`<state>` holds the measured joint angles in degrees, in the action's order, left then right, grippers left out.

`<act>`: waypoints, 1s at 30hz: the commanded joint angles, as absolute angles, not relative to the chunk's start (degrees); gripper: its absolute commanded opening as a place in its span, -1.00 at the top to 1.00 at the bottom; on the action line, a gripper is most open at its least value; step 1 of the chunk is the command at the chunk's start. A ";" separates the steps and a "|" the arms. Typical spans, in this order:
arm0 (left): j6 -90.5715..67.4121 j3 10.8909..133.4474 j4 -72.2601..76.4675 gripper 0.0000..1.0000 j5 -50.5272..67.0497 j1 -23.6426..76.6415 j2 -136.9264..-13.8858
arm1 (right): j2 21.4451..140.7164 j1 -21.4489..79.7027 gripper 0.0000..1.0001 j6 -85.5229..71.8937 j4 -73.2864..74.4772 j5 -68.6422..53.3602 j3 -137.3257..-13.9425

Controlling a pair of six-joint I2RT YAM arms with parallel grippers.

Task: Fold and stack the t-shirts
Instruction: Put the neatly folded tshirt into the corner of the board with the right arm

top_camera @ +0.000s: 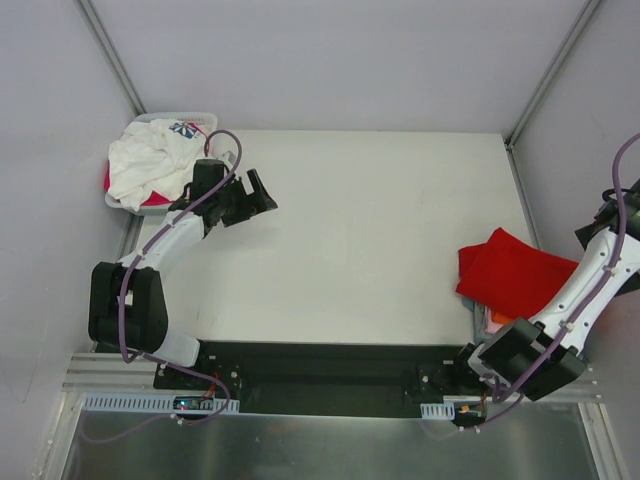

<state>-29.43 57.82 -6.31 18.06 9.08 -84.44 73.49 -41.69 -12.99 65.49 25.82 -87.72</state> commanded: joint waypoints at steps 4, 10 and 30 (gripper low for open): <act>-29.71 59.41 -5.01 -0.99 19.60 9.58 -85.08 | 59.86 -29.67 -0.93 -8.88 56.25 10.46 -85.44; -29.62 58.36 -5.01 -0.99 17.50 9.58 -84.38 | 58.36 -0.39 -0.93 -7.82 55.02 15.81 -78.41; -29.27 45.97 -5.19 -0.99 4.84 11.25 -76.21 | 60.21 37.88 -0.93 -9.84 37.35 20.30 -54.15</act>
